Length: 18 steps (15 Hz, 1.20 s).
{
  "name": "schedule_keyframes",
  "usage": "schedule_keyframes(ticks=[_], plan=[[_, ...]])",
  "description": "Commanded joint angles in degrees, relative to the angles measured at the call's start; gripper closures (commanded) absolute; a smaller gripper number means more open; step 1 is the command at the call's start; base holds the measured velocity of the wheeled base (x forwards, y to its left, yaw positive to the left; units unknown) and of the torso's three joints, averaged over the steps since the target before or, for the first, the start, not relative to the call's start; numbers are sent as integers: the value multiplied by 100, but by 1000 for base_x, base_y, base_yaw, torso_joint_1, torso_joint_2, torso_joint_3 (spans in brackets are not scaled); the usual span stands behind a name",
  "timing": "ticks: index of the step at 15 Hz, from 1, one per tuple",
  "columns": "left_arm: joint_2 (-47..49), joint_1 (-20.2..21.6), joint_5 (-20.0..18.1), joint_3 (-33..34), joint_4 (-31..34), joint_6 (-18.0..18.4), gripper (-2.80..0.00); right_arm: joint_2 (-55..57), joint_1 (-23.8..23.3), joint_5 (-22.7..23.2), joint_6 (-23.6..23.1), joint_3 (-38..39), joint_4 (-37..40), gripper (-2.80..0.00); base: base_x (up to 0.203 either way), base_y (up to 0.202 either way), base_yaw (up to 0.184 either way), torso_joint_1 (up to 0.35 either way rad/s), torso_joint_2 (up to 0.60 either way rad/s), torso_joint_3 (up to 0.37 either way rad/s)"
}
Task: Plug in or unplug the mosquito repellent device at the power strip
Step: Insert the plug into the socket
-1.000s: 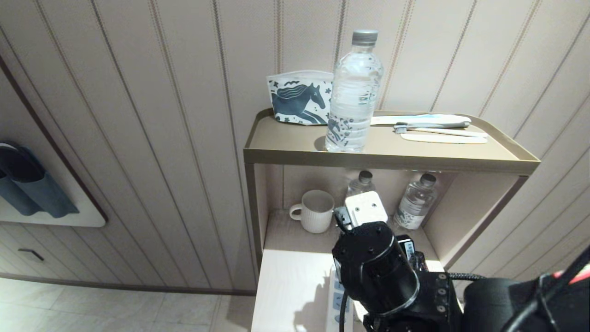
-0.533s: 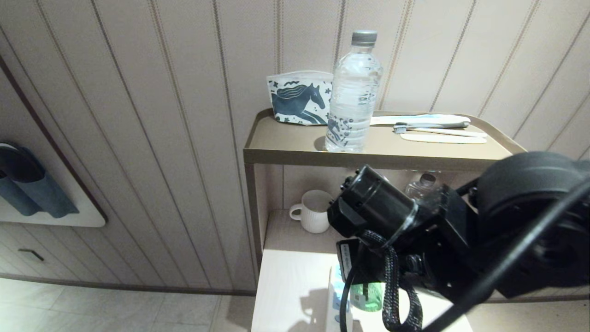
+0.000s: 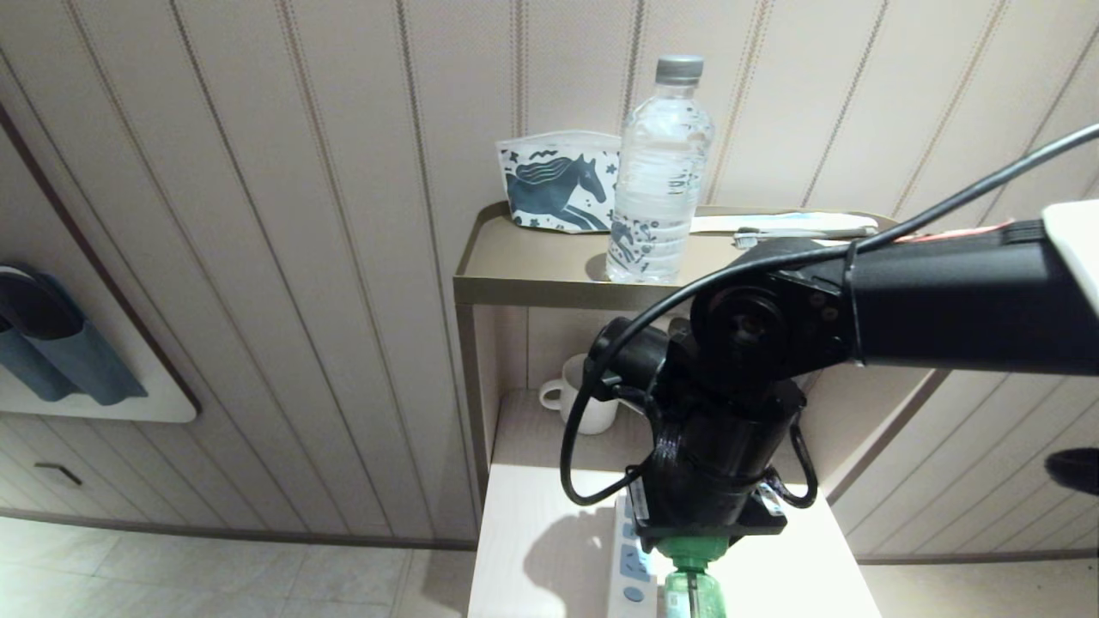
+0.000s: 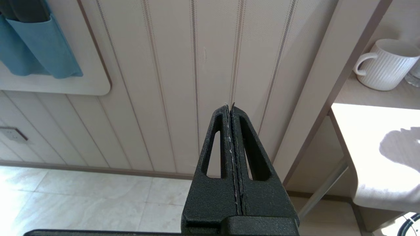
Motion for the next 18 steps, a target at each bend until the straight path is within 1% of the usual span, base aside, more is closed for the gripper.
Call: schedule_keyframes(ticks=[1,3,9,18], plan=[[9,1,1,0,-2,1,0,589,-235,2,-48,-309,79,0,0,0,0,0,0,0],[9,1,1,0,-2,1,0,870,-333,3,-194,-517,81,0,0,0,0,0,0,0],[9,1,1,0,-2,-8,0,1473,-342,27,-210,-811,35,0,0,0,0,0,0,0],[9,1,1,0,-2,-8,0,1721,-439,65,-219,-931,35,0,0,0,0,0,0,0]])
